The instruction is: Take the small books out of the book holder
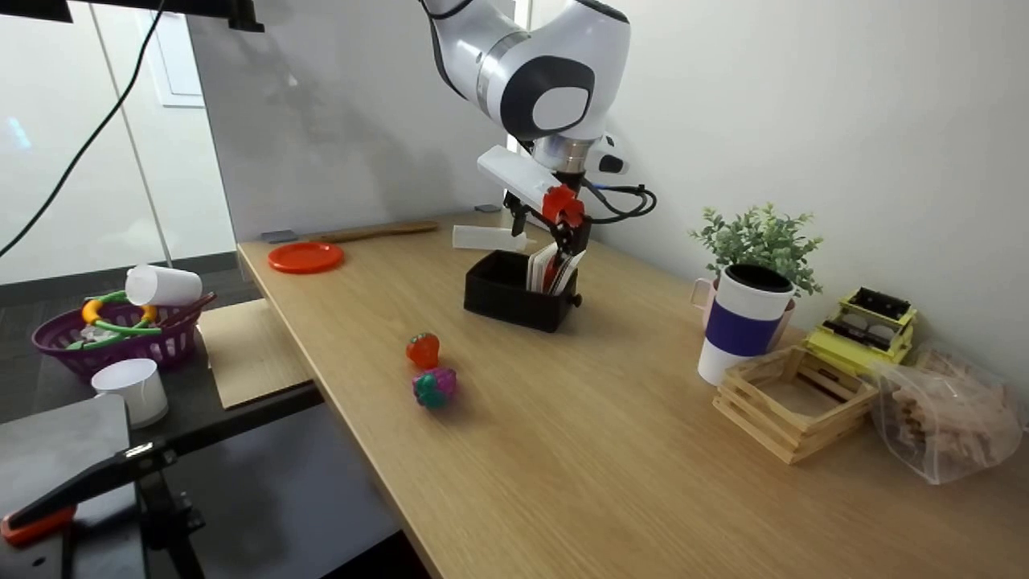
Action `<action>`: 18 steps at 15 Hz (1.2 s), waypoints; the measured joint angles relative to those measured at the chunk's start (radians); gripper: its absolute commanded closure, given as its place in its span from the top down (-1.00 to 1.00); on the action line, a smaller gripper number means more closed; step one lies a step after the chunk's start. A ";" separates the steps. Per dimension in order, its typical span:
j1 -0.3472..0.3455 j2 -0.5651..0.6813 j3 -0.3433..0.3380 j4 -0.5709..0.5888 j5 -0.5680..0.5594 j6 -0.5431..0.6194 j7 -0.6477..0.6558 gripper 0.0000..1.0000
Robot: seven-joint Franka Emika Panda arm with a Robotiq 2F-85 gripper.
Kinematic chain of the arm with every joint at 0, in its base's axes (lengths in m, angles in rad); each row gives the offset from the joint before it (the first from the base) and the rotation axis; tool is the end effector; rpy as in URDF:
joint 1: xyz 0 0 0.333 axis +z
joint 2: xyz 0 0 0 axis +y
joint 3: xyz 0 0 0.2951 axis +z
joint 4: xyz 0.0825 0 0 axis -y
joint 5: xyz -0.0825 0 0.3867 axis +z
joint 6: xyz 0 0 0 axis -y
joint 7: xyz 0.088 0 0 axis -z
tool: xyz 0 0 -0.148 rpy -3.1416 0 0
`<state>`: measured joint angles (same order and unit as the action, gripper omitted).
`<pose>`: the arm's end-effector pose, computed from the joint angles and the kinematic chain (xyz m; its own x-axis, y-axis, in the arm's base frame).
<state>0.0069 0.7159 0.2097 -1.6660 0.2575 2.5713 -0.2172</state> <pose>0.6846 0.1407 0.1588 0.9684 0.1318 0.2116 0.1873 -0.9449 -0.2686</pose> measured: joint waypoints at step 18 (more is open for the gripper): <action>-0.003 0.079 -0.004 0.035 0.000 -0.004 0.010 -0.34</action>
<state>0.0038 0.7947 0.2053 -1.6311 0.2573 2.5668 -0.2077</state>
